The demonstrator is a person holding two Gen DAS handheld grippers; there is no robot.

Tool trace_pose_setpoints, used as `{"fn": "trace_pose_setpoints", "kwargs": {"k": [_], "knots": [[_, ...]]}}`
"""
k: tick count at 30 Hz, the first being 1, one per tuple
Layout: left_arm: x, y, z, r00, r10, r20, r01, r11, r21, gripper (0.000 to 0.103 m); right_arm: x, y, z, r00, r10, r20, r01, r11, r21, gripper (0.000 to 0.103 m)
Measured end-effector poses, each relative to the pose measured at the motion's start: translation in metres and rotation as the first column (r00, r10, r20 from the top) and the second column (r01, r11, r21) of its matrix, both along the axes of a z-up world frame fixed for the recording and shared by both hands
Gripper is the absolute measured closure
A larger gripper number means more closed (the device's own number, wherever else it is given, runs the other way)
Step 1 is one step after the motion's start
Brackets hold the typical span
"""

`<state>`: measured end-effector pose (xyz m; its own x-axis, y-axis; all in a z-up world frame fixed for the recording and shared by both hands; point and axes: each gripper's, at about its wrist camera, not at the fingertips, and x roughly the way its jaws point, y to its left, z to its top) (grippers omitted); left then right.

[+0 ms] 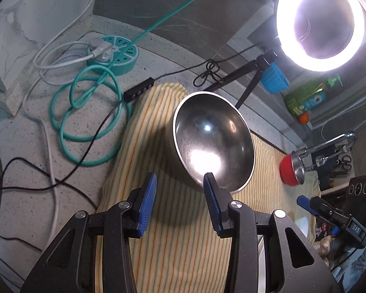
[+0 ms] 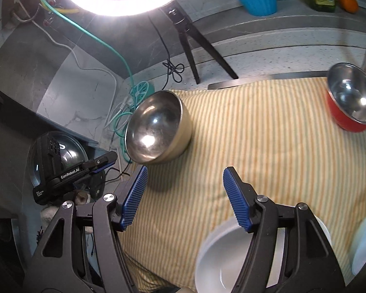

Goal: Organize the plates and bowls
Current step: 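Move both grippers to the large steel bowl rim and close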

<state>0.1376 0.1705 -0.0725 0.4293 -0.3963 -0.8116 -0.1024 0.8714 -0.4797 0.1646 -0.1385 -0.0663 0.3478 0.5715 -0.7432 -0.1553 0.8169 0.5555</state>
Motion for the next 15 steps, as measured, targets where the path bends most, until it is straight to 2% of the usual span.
{"fn": "trace_pose_setpoints", "kwargs": {"k": [7,15], "knots": [[0.025,0.008,-0.010,1.000,0.001,-0.011,-0.001,1.000,-0.004,0.065,0.035,0.023,-0.012,0.999,0.002,-0.035,0.000,0.999,0.035,0.036],[0.039,0.010,-0.020,1.000,-0.001,-0.030,0.000,1.000,-0.018,0.065,0.060,0.044,-0.031,0.997,0.005,-0.079,-0.002,1.000,0.027,0.037]]}}
